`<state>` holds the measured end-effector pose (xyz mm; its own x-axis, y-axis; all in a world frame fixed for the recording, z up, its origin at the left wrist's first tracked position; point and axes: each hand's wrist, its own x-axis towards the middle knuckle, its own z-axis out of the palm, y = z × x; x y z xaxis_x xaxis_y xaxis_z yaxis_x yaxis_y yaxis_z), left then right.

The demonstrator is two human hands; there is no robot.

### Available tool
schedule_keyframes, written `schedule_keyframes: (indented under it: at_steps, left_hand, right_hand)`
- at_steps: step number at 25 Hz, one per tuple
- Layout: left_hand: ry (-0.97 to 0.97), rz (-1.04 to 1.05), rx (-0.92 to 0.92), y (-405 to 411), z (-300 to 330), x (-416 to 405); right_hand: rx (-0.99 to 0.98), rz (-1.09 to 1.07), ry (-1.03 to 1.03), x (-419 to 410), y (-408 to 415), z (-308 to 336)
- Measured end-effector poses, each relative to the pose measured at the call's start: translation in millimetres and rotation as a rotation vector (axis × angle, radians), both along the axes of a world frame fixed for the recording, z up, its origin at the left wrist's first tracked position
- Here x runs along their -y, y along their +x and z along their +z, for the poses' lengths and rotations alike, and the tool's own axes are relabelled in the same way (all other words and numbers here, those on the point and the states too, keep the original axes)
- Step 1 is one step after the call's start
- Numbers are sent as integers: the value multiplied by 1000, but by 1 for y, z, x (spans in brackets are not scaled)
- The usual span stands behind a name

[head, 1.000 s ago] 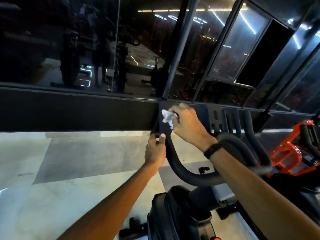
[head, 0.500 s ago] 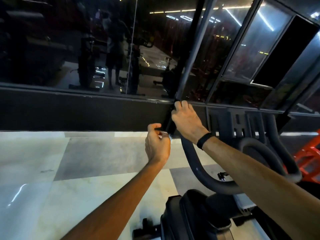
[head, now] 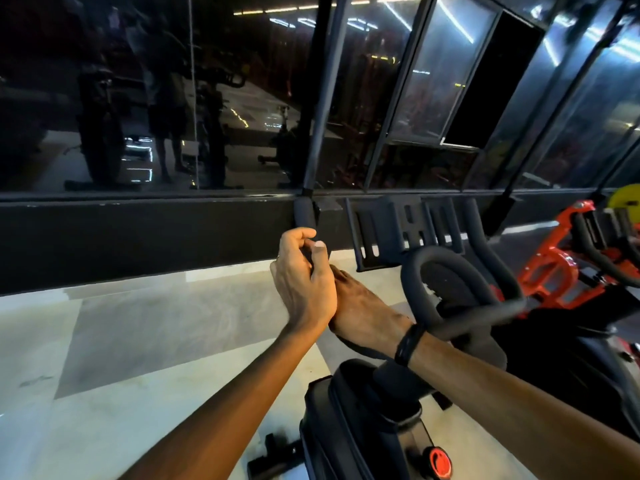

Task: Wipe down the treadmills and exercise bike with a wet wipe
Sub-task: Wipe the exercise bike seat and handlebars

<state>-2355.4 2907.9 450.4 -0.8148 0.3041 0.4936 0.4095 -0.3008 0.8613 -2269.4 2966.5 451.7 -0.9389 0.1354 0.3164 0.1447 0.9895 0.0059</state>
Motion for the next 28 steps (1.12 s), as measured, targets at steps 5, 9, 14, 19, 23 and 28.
schedule_keyframes:
  at_steps: [5,9,14,19,23,28]
  left_hand:
    - [87,-114,-69,30,2,-2]
    - [61,-184,-109,56,4,-10]
    - [-84,-245,-226,80,-3,-29]
    - [-346,-239,-171,103,-12,-51]
    - [-654,-257,-80,107,-11,-58]
    - [-741,-220,-189,107,-15,-53]
  right_hand:
    - [23,53,73,-5,35,-3]
    - [-5,57,23,-4,75,-3]
    - [16,101,-98,-20,127,-5]
    - [-42,-40,-103,-62,190,-6]
    - [-91,-129,-136,-100,225,-15]
    - [-203,-174,-251,-117,242,-20]
